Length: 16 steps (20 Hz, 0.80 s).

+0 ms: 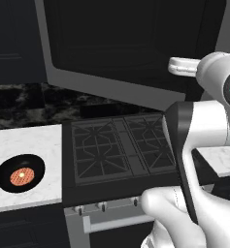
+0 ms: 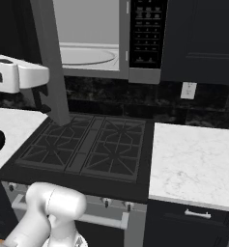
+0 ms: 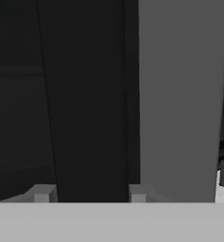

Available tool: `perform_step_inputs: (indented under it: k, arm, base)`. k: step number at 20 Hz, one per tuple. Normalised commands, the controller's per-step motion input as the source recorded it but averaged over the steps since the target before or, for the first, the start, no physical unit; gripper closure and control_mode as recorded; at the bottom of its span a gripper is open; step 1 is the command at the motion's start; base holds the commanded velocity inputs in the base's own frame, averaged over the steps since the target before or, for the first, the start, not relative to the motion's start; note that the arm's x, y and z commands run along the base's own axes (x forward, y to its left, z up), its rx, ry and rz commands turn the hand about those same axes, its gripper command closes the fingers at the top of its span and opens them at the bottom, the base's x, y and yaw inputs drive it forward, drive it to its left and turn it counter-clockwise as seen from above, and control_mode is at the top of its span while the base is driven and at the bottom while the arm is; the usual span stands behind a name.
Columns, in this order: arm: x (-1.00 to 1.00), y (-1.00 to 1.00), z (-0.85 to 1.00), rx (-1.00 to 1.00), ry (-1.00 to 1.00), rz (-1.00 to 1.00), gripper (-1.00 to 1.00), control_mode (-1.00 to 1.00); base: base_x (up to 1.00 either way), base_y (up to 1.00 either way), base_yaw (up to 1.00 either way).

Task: Open the microwave, place the bowl with waffle inside the microwave, then close the microwave door and turn it on.

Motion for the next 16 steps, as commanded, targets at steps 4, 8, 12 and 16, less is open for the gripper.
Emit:
perform_step_inputs:
  k: [4,8,12,16]
  arm:
    - [0.0,0.0,0.0,0.0,0.0,0.0,-1.0,-1.0]
    - [0.0,0.0,0.0,0.0,0.0,0.0,-1.0,-1.0]
    - [0.0,0.0,0.0,0.0,0.0,0.0,-1.0,-1.0]
    - [0.0,0.0,0.0,0.0,0.0,0.0,-1.0,-1.0]
  base:
    - [0.0,0.0,0.0]
    - [0.0,0.0,0.0]
    - [0.0,0.0,0.0]
    - [0.0,0.0,0.0]
